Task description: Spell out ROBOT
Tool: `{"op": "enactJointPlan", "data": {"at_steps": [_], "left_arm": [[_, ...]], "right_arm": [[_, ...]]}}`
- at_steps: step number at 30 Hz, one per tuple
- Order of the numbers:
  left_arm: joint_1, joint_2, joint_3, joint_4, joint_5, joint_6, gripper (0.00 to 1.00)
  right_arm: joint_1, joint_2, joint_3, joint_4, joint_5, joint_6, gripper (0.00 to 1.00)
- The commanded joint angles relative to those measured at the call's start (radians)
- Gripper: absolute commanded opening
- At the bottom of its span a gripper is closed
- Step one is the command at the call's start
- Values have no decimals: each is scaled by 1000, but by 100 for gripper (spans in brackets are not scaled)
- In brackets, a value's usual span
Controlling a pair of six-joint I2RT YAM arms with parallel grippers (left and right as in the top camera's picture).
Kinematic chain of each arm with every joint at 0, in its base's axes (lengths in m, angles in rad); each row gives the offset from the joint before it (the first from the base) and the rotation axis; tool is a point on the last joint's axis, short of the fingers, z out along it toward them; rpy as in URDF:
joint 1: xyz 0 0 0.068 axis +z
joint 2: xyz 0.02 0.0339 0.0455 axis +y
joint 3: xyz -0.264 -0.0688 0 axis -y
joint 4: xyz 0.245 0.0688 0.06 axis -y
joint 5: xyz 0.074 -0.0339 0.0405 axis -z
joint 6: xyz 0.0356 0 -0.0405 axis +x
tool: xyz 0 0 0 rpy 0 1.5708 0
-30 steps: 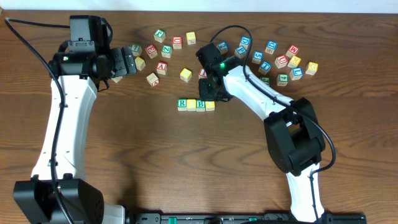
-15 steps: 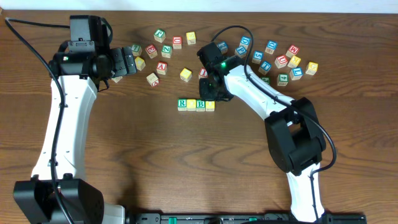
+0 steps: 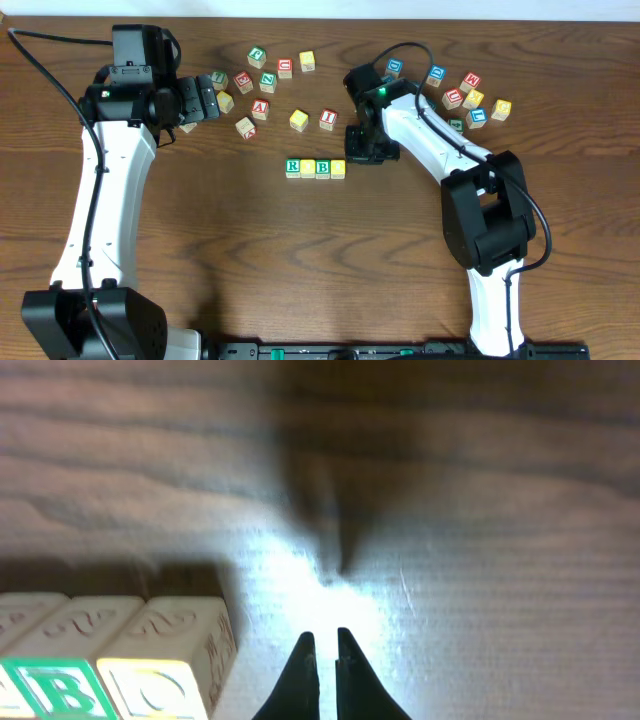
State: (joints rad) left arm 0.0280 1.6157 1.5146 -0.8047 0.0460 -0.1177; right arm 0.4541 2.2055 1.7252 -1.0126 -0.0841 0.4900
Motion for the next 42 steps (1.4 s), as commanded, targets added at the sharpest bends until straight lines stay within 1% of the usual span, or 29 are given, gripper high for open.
{"op": "enactJointPlan", "data": {"at_steps": [1, 10, 25, 36, 42], "left_arm": [[2, -7, 23, -3, -6, 6, 97], [2, -7, 23, -3, -6, 5, 97], [2, -7, 23, -3, -6, 6, 97], [2, -7, 23, -2, -6, 5, 98], [2, -7, 23, -2, -6, 5, 97]], "right_arm": [[23, 0, 21, -20, -13, 10, 2], [63, 0, 21, 8, -13, 11, 3], [84, 0, 21, 25, -13, 10, 3], [84, 0, 21, 25, -12, 10, 3], [56, -7, 42, 10, -11, -28, 2]]}}
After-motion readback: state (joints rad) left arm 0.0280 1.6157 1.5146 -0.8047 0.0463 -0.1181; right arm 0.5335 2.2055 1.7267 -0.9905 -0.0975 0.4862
